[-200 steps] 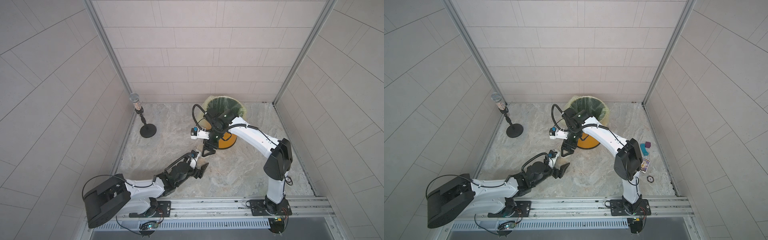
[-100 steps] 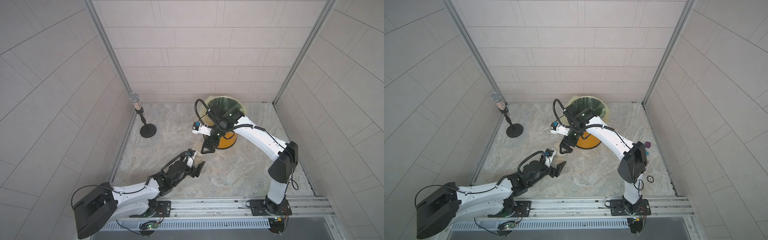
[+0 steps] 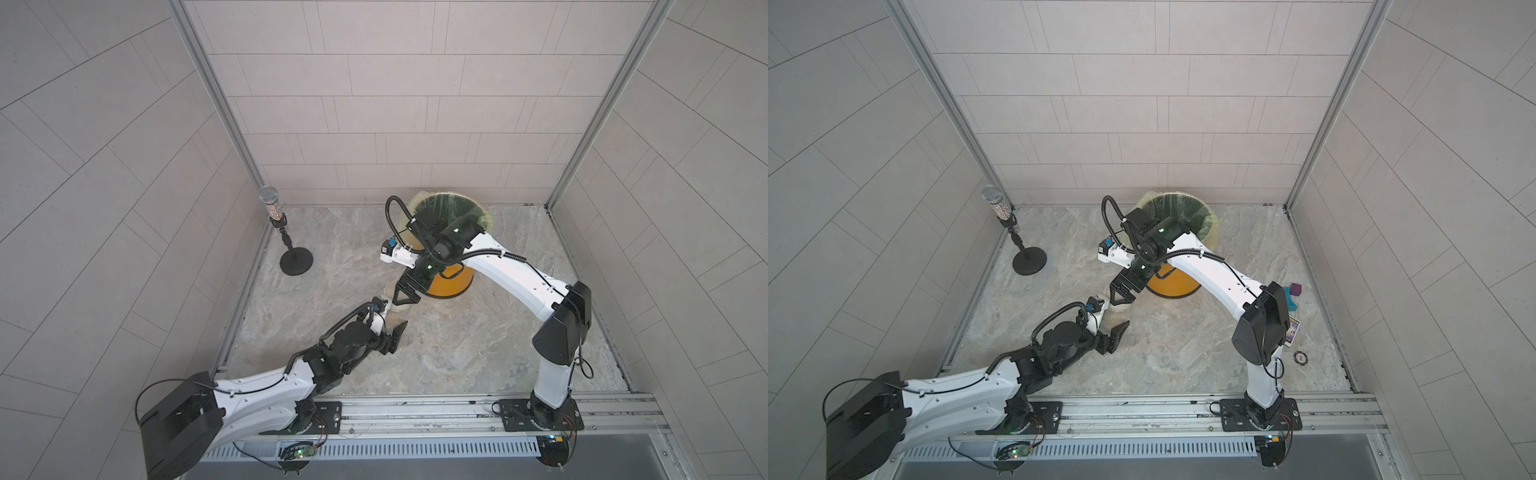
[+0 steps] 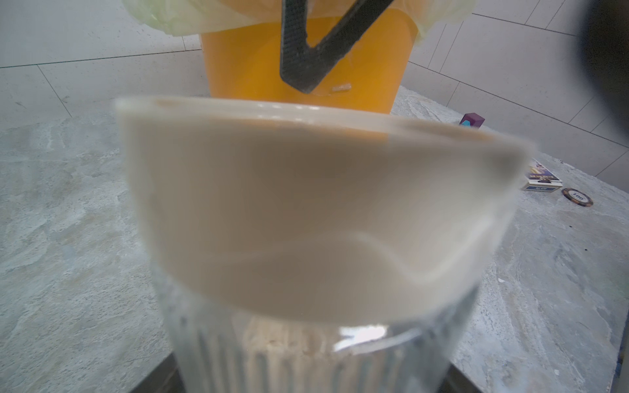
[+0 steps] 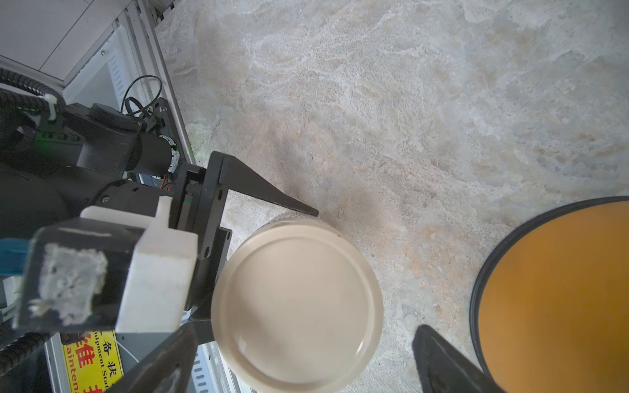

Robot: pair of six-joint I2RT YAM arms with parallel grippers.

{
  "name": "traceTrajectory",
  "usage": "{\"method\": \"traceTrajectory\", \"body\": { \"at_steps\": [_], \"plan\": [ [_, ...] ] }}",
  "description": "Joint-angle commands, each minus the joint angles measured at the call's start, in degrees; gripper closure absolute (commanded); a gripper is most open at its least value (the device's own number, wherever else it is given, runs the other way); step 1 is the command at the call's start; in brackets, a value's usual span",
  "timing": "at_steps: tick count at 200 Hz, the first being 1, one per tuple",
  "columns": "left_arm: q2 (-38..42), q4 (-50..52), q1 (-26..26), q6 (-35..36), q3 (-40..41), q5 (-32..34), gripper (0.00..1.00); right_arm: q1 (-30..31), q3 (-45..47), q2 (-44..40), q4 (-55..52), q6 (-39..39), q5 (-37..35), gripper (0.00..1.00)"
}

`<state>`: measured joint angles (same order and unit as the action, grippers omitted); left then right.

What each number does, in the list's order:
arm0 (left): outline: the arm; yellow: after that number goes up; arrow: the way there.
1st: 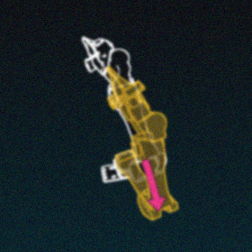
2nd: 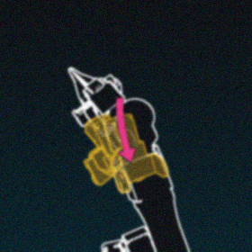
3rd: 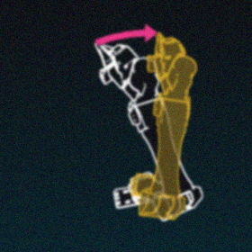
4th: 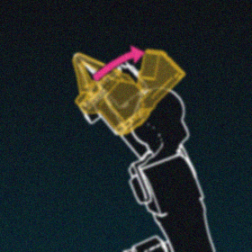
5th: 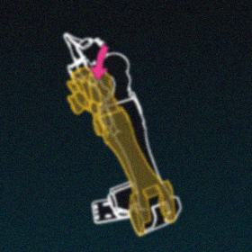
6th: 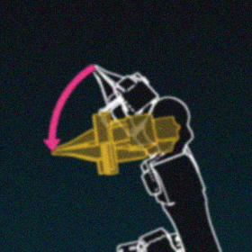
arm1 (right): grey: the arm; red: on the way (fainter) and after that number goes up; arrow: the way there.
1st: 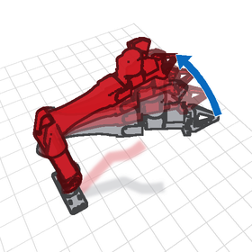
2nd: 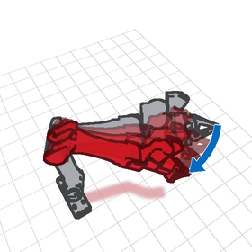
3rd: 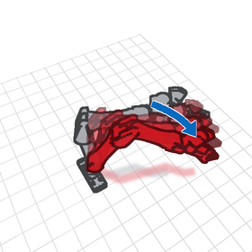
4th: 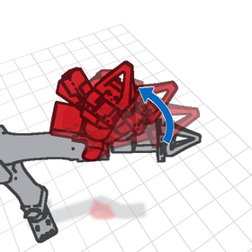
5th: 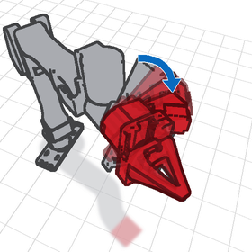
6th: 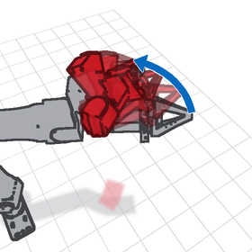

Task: Empty expired oatmeal from jars
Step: Unscrew the lid from the jar.

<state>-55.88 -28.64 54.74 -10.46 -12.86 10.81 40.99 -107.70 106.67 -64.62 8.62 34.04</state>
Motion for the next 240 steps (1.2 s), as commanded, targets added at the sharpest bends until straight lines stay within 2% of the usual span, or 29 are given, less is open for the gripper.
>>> {"method": "traceTrajectory", "body": {
  "at_steps": [1,25,69,109,135,184,204,218,240],
  "plan": [
    [1.6,-3.3,-0.2,0.9,-2.9,0.6,1.0,0.5,-0.9,1.4,-1.8,-0.3,0.8,0.0],
    [1.7,-3.2,-0.2,1.0,-3.0,0.8,1.0,0.5,-0.4,1.4,-1.6,-0.4,0.8,0.0],
    [1.5,-3.2,-0.2,0.9,-3.5,1.2,1.0,1.4,-0.8,1.9,-1.7,-0.8,1.1,0.08],
    [0.9,-3.3,-0.2,1.1,-3.6,1.2,1.0,1.7,-0.7,2.0,-2.5,-0.2,1.4,0.04],
    [1.3,-3.6,-0.2,1.1,-3.6,1.2,1.0,1.6,-0.4,2.2,-2.3,-0.4,1.2,0.11],
    [2.7,-3.1,-0.2,1.1,-3.6,1.1,1.0,1.7,-0.5,2.9,-2.4,-0.3,0.7,0.32],
    [3.3,-2.2,-0.2,1.4,-3.6,1.3,1.0,1.7,-0.6,3.0,-2.7,-0.2,0.0,0.33],
    [3.8,-2.1,-0.2,1.3,-3.5,1.3,1.0,1.6,-0.6,3.1,-2.6,0.0,-0.6,0.39],
    [5.1,-2.0,-0.2,1.1,-3.6,1.3,1.0,1.3,-0.9,3.6,-3.4,0.6,-0.7,0.4]
  ]
}}
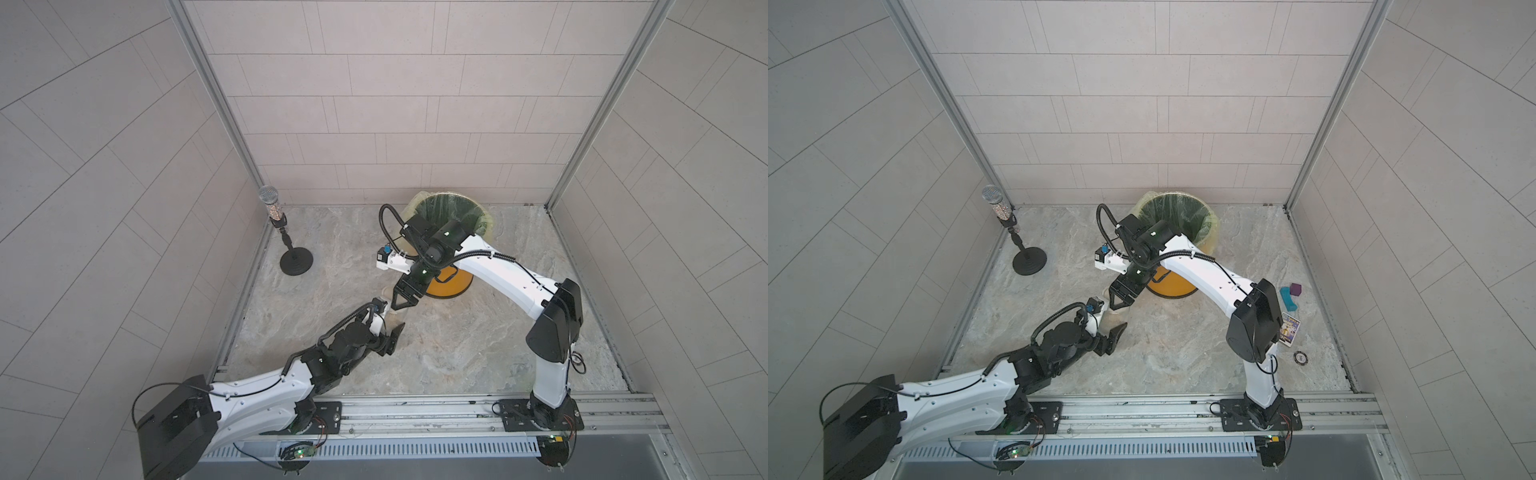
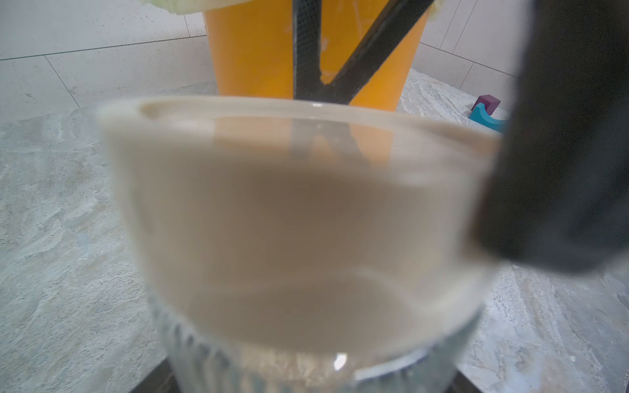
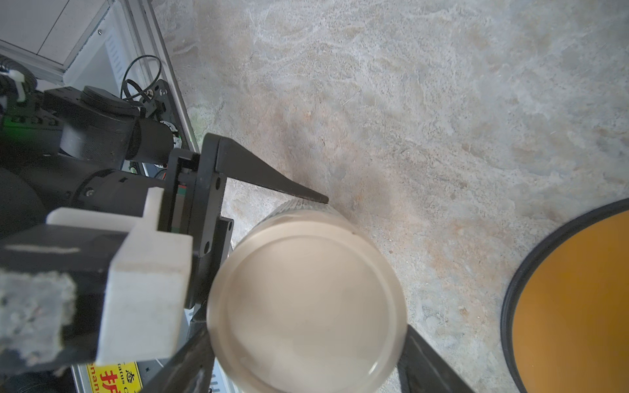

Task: Empty expired oatmeal from jars
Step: Unscrew the lid from the jar.

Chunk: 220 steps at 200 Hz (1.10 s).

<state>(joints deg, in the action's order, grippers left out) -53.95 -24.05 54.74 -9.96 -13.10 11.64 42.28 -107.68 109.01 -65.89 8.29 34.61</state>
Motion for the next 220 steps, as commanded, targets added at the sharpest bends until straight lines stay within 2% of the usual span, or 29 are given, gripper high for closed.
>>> {"method": "traceTrajectory", "body": {
  "at_steps": [1,98,114,124,147,166,176,183,220],
  "plan": [
    [3.2,-6.6,-0.2,0.6,-3.3,0.5,1.0,0.0,-1.0,1.3,-2.2,1.0,-1.2,0.4],
    [11.7,-0.6,-2.0,-0.8,-3.3,-2.6,1.0,-0.8,-2.8,2.0,-10.2,16.8,0.8,0.42],
    [11.5,-0.2,-2.5,-1.1,-3.3,-3.8,1.0,-0.8,-2.7,1.8,-10.5,18.6,0.6,0.53],
    [11.1,-0.1,-2.5,-1.1,-4.5,-4.2,1.0,-0.8,-2.6,1.9,-10.5,19.2,0.7,0.53],
    [10.0,0.2,-2.6,-1.3,-5.4,-4.8,1.0,-1.0,-2.7,1.2,-8.8,18.1,1.5,0.42],
    [9.8,0.4,-2.6,-1.3,-5.4,-5.6,1.0,-1.6,-3.3,0.3,-6.2,13.6,2.5,0.25],
    [9.8,0.7,-2.6,-1.4,-5.5,-5.7,1.0,-1.6,-3.5,-0.5,-4.6,11.6,2.2,0.07],
    [9.8,1.0,-2.6,-1.4,-5.6,-5.6,1.0,-1.6,-3.3,-1.3,-3.6,10.7,1.8,0.01],
    [9.8,2.5,-2.6,-1.5,-5.4,-5.6,1.0,-1.7,-3.5,-3.2,-0.9,8.1,1.6,0.0]
  ]
}}
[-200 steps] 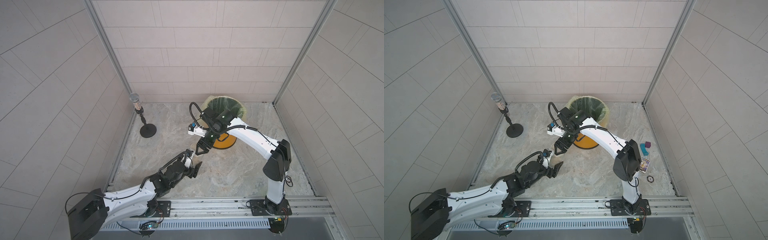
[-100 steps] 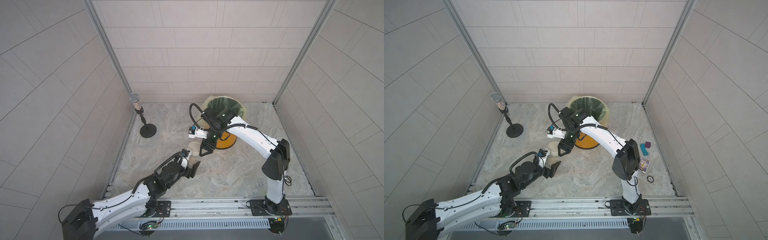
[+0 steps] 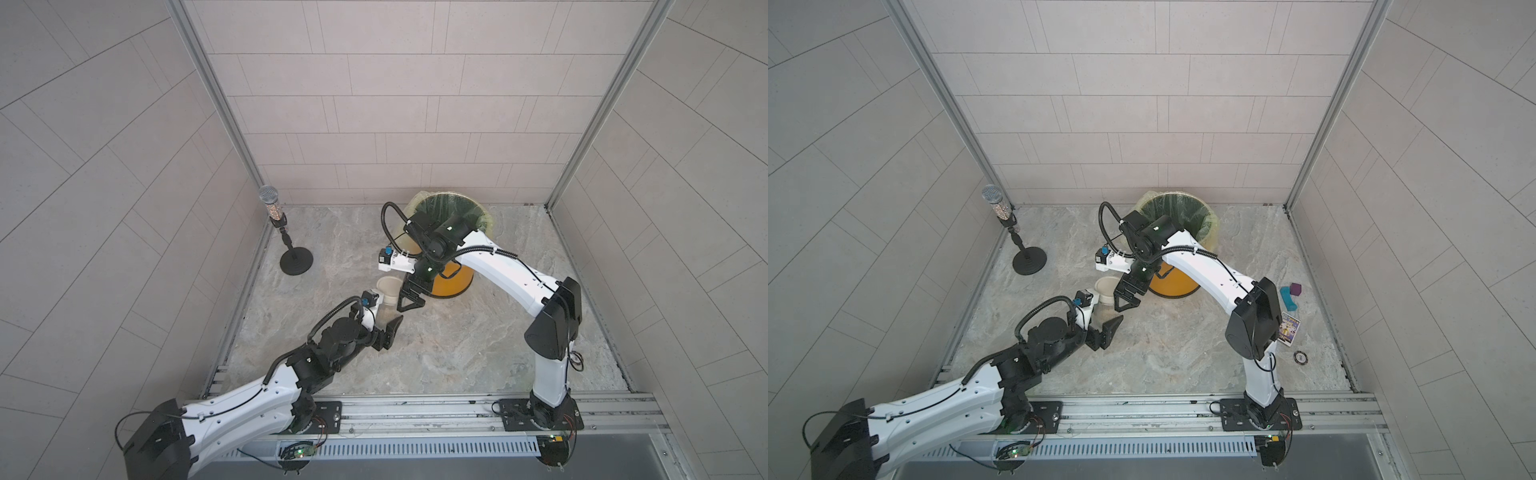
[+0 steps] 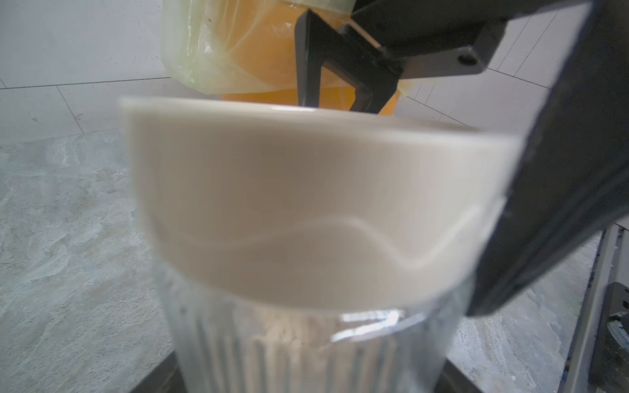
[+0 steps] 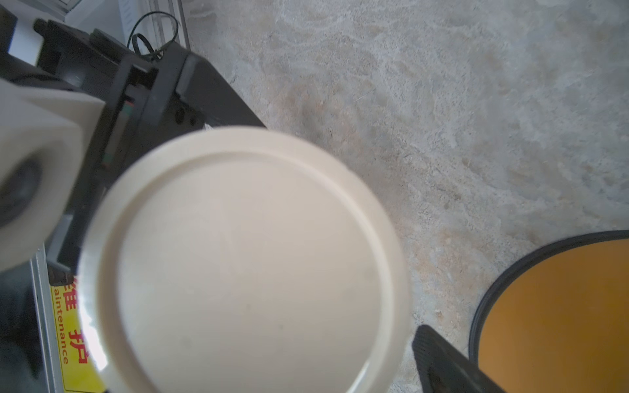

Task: Empty expired oatmeal from jars
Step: Unscrew the lid from the jar, then open the lid of the jar.

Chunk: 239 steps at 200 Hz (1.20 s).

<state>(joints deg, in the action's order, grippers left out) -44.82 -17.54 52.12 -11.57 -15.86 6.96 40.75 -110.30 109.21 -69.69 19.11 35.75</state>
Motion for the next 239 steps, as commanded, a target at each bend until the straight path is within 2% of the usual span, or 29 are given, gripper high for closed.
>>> {"method": "traceTrajectory", "body": {
  "at_steps": [1,65,190,220,239],
  "plan": [
    [0.7,-3.9,0.1,0.1,-2.7,-1.0,1.0,-0.1,-0.8,-3.5,3.0,-2.8,0.4,0.01],
    [-1.6,-5.5,0.0,-0.2,-2.8,-1.8,1.0,-0.1,-1.1,-2.8,5.4,-6.1,1.8,0.0],
    [-3.1,-6.3,0.0,0.4,-4.3,-1.7,1.0,0.0,-1.1,-0.4,2.0,-4.4,2.3,0.0],
    [-3.1,-6.2,0.1,0.4,-4.3,-1.5,1.0,-0.1,-1.9,0.3,1.4,-4.5,3.0,0.02],
    [-2.9,-6.1,0.1,0.4,-4.3,-1.6,1.0,0.0,-1.5,0.5,1.2,-4.4,3.2,0.08]
  ]
}}
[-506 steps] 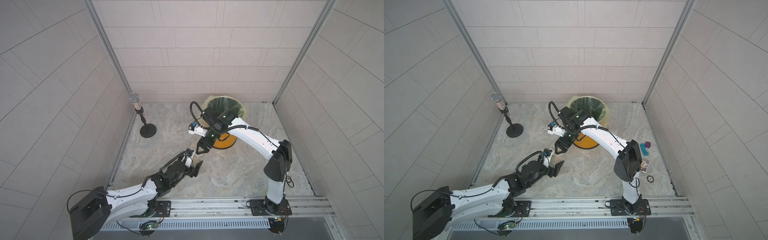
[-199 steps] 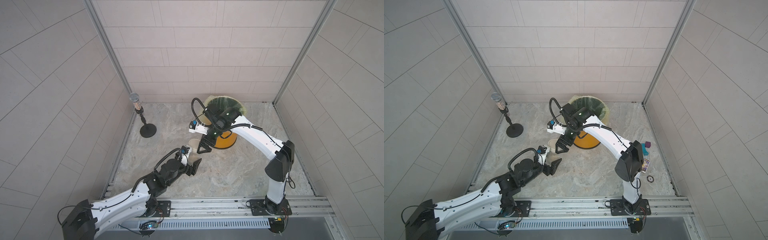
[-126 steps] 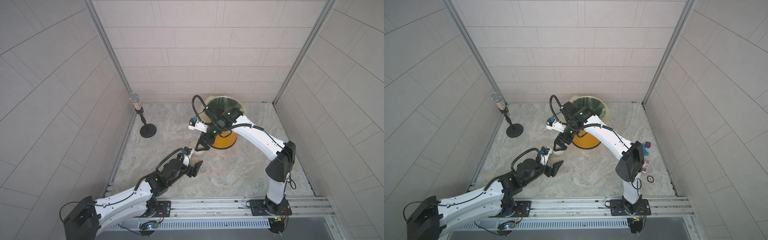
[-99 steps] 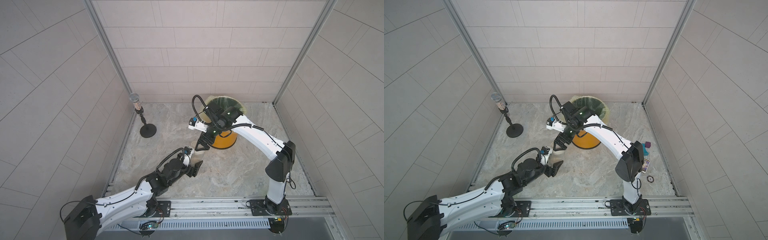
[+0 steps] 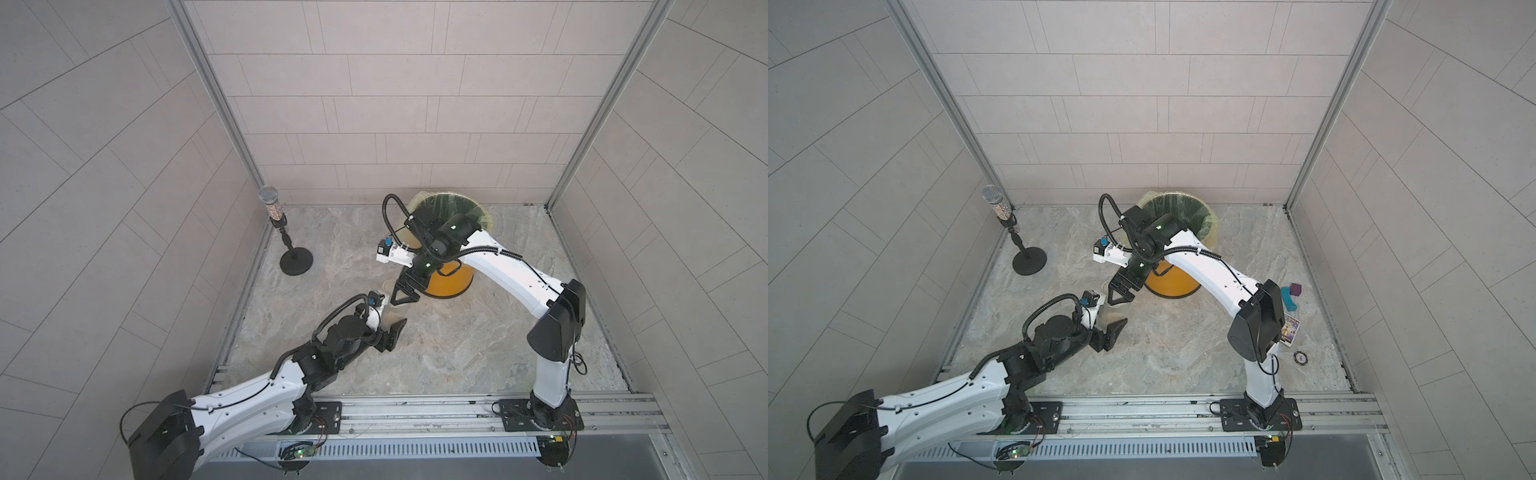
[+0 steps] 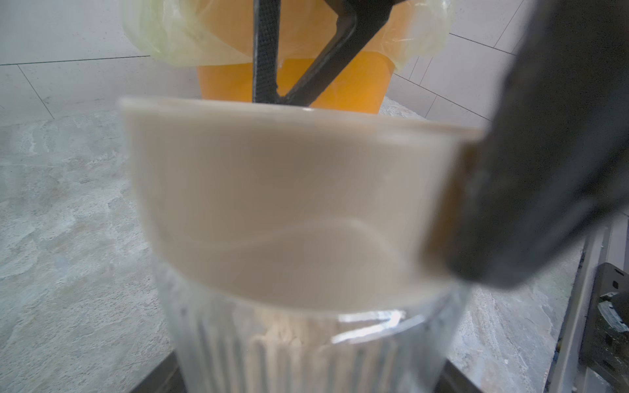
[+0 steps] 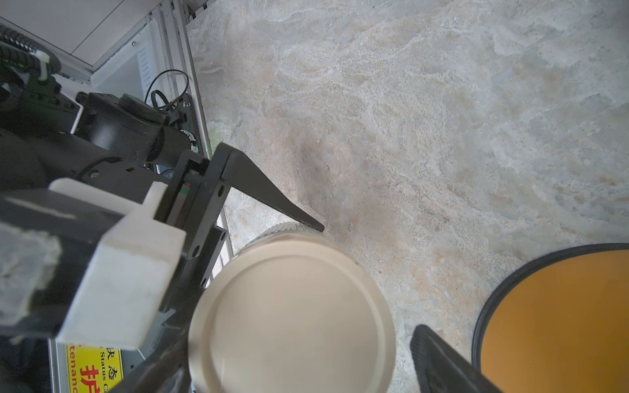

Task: Empty expired oatmeal from jars
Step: Open the lid of the jar.

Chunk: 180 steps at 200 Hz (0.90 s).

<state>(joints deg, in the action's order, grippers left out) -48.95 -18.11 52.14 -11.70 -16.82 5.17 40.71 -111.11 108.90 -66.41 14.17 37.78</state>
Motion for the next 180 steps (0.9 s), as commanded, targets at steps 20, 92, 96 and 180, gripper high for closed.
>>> {"method": "traceTrajectory", "body": {
  "at_steps": [20,92,96,180],
  "plan": [
    [1.1,-5.2,0.1,0.5,-3.2,0.1,1.0,0.0,-0.7,0.9,-1.9,0.7,2.1,0.18],
    [3.8,-2.8,-0.1,1.2,-3.9,0.3,1.0,0.1,-3.5,1.8,-10.2,9.0,5.6,0.77],
    [3.9,-2.8,0.0,1.2,-4.0,0.3,1.0,0.2,-3.6,1.8,-11.0,10.1,5.5,0.79],
    [6.9,-1.8,-1.5,0.0,-4.8,-2.3,1.0,0.6,-0.7,-1.9,-15.6,33.0,0.2,0.77]
  ]
}}
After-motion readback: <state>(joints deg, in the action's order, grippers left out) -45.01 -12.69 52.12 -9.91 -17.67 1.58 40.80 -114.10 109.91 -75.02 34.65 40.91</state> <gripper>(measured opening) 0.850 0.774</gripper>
